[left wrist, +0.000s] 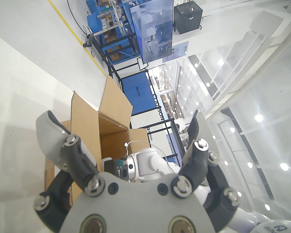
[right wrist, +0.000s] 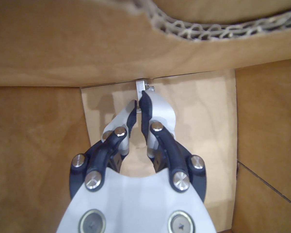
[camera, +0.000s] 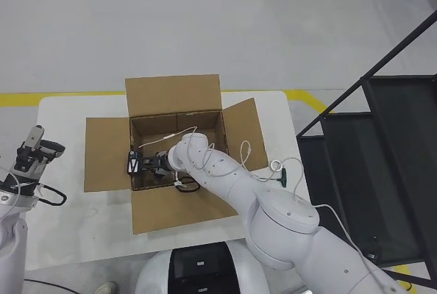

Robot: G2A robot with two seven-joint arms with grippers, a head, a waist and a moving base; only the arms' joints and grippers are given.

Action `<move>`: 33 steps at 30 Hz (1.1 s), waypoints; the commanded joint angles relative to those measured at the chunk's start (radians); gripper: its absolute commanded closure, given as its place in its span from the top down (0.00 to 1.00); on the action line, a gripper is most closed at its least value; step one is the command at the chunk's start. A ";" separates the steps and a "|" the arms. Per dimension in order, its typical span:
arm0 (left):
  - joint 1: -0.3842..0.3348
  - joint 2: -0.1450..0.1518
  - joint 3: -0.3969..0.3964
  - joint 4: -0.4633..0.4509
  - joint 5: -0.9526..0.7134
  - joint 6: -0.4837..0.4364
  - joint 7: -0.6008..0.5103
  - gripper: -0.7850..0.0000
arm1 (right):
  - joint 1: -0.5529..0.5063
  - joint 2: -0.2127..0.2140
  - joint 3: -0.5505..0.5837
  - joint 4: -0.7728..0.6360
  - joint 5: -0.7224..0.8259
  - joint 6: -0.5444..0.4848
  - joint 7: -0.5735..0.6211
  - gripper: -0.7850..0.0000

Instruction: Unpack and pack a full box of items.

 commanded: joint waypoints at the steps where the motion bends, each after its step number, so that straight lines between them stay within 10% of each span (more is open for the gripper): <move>1: 0.000 0.000 0.000 0.000 0.000 0.000 0.000 1.00 | 0.003 0.001 0.001 0.002 -0.002 -0.003 -0.009 0.00; 8: 0.000 0.000 0.000 0.000 0.000 0.000 0.000 1.00 | 0.014 0.014 0.008 0.003 -0.005 -0.021 -0.079 0.00; 10: 0.000 0.000 0.000 0.000 0.000 0.000 0.000 1.00 | 0.016 0.021 0.013 0.006 0.000 -0.041 -0.123 0.40; 11: 0.000 0.000 0.000 0.000 0.000 0.000 0.000 1.00 | 0.017 0.025 0.015 0.008 0.002 -0.056 -0.143 0.83; 12: 0.000 0.000 0.000 0.000 0.000 0.000 0.000 1.00 | 0.018 0.029 0.017 0.010 0.003 -0.071 -0.163 1.00; 33: 0.000 0.000 0.000 0.000 0.000 0.000 0.000 1.00 | 0.016 0.054 -0.021 -0.012 -0.112 -0.131 -0.271 1.00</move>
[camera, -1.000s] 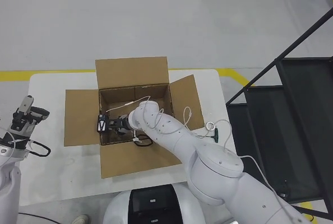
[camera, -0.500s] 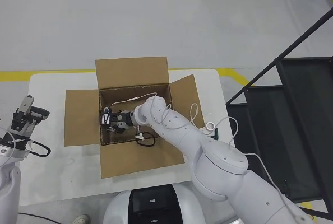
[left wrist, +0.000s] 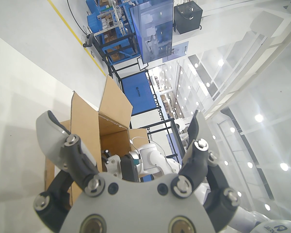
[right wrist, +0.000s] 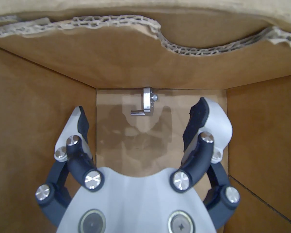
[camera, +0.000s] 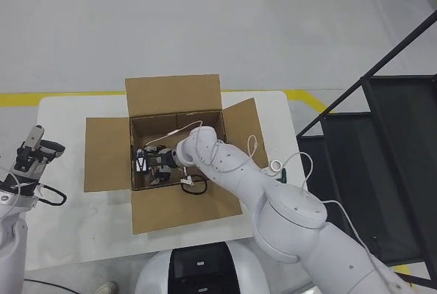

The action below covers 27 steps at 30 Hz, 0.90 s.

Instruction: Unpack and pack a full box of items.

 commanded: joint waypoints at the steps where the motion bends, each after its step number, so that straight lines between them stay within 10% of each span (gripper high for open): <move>1: 0.000 0.000 0.000 0.000 0.000 0.000 0.000 1.00 | -0.004 -0.003 0.001 0.001 0.003 0.000 0.004 1.00; 27: -0.167 -0.022 0.229 0.072 0.261 0.104 0.039 1.00 | 0.074 0.029 0.043 -0.008 0.040 -0.035 0.031 1.00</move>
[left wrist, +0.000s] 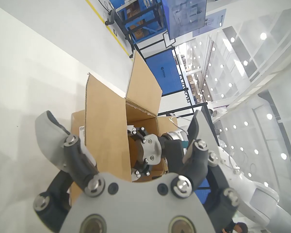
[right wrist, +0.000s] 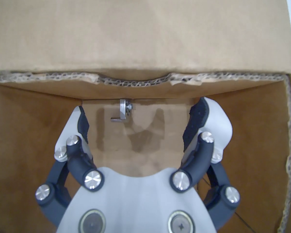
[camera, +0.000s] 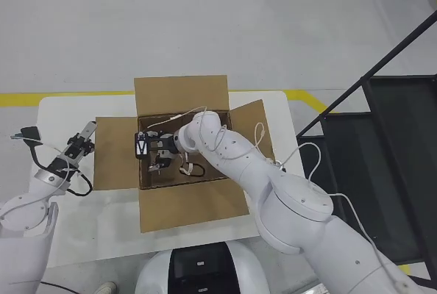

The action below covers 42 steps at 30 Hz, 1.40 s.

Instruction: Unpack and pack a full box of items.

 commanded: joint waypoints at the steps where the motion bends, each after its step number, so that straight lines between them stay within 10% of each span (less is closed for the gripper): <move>1: -0.007 -0.002 0.012 0.000 -0.016 -0.009 -0.014 1.00 | -0.002 0.005 0.004 -0.003 0.003 -0.003 0.014 1.00; 11: -0.023 -0.005 0.004 0.022 -0.030 -0.024 -0.003 1.00 | -0.013 0.028 0.014 -0.010 0.010 -0.055 0.128 1.00; 30: 0.167 0.004 -0.223 -0.081 -0.134 -0.022 0.053 1.00 | -0.072 0.040 0.018 -0.019 0.007 -0.024 0.151 1.00; 42: 0.208 -0.002 -0.243 -0.127 -0.165 -0.033 0.048 1.00 | -0.097 0.025 0.026 -0.007 0.031 0.023 0.168 0.50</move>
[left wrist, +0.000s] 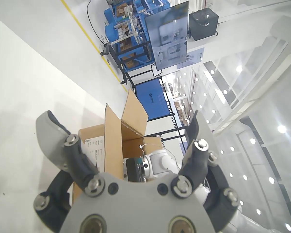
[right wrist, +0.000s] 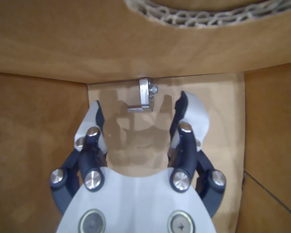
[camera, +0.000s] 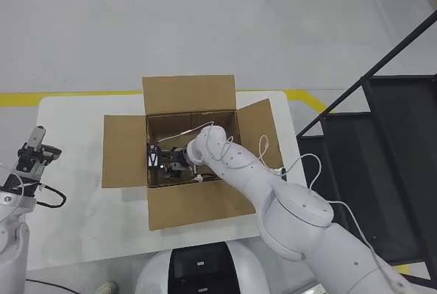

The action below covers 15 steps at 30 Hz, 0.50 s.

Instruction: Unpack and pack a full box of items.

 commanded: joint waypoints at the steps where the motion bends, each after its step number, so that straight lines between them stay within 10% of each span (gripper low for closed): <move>1: 0.008 -0.001 -0.003 -0.005 -0.002 -0.003 0.002 1.00 | -0.003 -0.003 0.001 0.001 0.003 0.004 0.005 0.49; 15: 0.036 -0.005 -0.017 -0.027 -0.024 -0.012 0.012 1.00 | -0.005 -0.017 0.003 0.014 0.006 0.050 0.021 0.00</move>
